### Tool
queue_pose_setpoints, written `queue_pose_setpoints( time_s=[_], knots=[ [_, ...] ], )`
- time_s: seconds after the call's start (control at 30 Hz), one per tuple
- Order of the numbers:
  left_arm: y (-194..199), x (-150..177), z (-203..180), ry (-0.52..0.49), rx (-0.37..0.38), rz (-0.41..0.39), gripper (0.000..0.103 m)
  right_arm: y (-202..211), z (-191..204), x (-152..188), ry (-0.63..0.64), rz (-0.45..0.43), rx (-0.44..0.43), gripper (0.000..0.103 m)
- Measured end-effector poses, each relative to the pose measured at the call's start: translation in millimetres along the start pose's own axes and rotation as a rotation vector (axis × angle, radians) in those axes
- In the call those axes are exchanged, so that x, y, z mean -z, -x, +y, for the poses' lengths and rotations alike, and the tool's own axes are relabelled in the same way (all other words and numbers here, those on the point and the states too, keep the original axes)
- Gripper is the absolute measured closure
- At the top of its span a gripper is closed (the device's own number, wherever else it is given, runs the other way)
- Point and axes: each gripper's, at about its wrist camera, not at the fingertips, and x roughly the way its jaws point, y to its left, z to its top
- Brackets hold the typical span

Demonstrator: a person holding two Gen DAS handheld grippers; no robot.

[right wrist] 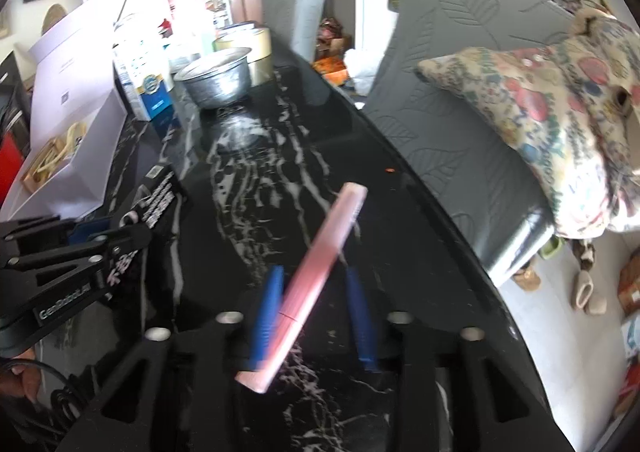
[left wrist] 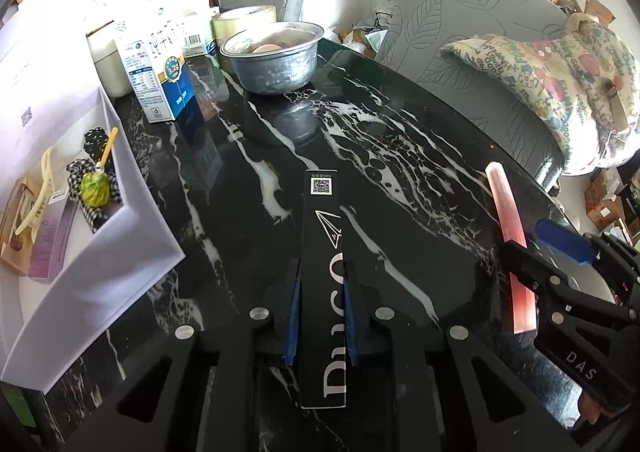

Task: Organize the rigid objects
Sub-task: 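Grasp the black PUCO strip with the left gripper while the right gripper grasps the pink tube, then lift and carry the black strip and pink tube with both grippers toward the white box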

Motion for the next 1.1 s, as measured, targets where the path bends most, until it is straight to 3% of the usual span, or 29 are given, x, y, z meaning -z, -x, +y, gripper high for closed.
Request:
queue_pose_setpoints(
  time_s=[0.33, 0.4, 0.53, 0.57, 1.1],
  knots=[
    [10, 8, 4, 0.017, -0.01, -0.011, 0.085, 0, 0, 4, -0.01, -0.001, 0.024, 0.053],
    [13, 9, 5, 0.02, -0.015, -0.015, 0.085, 0, 4, 5, 0.007, -0.008, 0.034, 0.059],
    [19, 14, 7, 0.025, -0.014, -0.024, 0.085, 1, 13, 8, 0.049, -0.016, 0.029, 0.088],
    [20, 15, 7, 0.024, -0.012, -0.024, 0.085, 2, 15, 8, 0.051, -0.018, 0.045, 0.09],
    [46, 28, 10, 0.043, -0.025, -0.063, 0.084, 25, 22, 14, 0.058, -0.062, -0.015, 0.09]
  ],
)
